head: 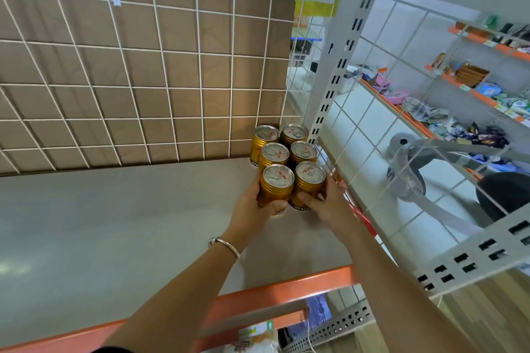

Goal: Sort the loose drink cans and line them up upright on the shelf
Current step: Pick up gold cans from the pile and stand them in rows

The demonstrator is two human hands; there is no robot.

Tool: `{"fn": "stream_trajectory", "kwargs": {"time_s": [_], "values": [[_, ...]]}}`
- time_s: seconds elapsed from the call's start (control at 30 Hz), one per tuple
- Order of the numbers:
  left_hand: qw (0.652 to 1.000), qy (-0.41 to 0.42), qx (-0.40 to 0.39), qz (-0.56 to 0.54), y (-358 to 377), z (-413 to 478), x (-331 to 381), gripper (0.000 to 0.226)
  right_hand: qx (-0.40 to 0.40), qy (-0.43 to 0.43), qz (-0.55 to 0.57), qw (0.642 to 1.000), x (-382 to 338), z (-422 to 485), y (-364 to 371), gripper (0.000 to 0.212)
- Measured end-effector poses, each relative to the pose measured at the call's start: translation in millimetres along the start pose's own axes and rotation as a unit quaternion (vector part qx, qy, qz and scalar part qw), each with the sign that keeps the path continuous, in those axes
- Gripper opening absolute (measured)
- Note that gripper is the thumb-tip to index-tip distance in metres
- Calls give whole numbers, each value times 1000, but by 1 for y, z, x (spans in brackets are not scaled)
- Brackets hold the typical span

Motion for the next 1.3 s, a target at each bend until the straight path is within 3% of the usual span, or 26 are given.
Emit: {"fn": "stream_trajectory", "kwargs": {"time_s": [0.1,0.23,0.3,0.4,0.5,0.7,0.8,0.93,1.07,1.2,1.3], "values": [[999,-10,-4,30,-1,0,0,84,8,6,-8,1000,2,-4,3,78],[998,-31,1,60,-1,-7,4,74,61,-20,-155,986,14,-11,7,73],[996,-29,8,86,1,-13,0,76,83,-6,-158,984,18,-16,8,73],[988,-20,51,143,-3,-31,1,46,92,-14,-204,975,22,-26,9,77],[981,-5,54,186,-5,-50,13,52,62,35,-336,939,41,-36,8,78],[962,-36,22,269,-8,-88,17,56,-13,62,-354,933,39,-56,19,70],[949,-36,-20,312,-8,-111,17,44,-43,37,-415,908,28,-74,47,48],[924,-11,-48,379,-15,-141,19,41,-95,-31,-398,912,9,-101,111,31],[918,-43,3,394,-77,-178,16,31,-159,-71,-396,902,-16,-129,180,33],[915,-70,118,379,-171,-235,9,50,-230,-101,-410,877,-34,-164,270,45],[895,-119,191,386,-241,-287,0,36,-267,-140,-416,858,-54,-200,349,36]]}}
Point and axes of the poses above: each hand's wrist, its own z-axis towards the middle knuckle, its own y-axis out of the palm, x = y × z, the point moved 10 cm from there along z, towards the middle knuckle, and after that the axes turned 6 degrees about z, right-handed, at the moved point
